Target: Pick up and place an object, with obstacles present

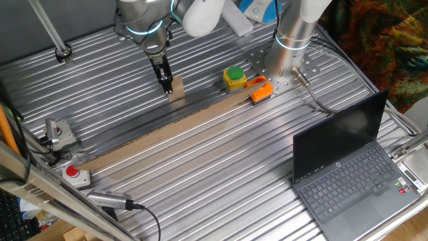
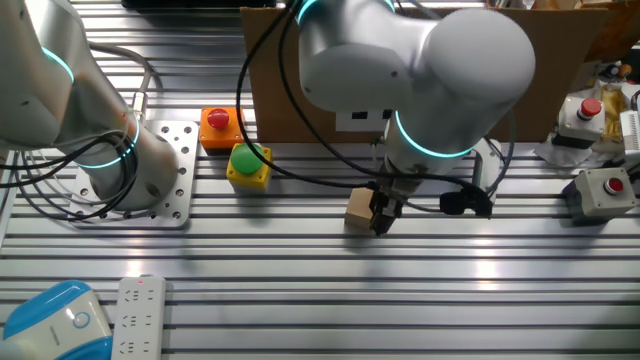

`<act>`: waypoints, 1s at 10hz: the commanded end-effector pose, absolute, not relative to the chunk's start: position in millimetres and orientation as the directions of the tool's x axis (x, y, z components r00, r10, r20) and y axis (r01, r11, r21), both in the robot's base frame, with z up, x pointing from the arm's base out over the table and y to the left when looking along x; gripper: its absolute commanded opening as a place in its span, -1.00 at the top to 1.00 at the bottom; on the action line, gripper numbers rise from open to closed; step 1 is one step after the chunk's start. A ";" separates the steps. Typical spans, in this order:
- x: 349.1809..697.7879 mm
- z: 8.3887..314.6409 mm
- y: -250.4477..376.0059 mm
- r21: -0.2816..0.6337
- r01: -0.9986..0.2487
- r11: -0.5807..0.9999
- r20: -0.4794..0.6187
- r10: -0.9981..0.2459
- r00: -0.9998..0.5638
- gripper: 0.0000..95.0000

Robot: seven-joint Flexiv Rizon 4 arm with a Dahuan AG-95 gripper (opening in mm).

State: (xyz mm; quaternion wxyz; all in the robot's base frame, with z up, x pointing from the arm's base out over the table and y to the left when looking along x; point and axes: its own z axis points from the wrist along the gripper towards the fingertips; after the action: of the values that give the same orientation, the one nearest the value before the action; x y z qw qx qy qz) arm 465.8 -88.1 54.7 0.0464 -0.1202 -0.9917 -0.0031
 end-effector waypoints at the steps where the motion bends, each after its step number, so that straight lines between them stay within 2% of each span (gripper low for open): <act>1: 467.2 50.7 -87.5 -0.002 0.234 0.972 0.096 0.233 -0.968 -0.60; 10: 469.7 44.4 -87.3 0.001 0.228 0.974 0.099 0.227 -0.969 -0.60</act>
State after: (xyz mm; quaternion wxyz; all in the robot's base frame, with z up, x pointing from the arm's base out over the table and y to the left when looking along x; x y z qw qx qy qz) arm 469.9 -87.4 44.2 0.0490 -0.1146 -0.9922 -0.0062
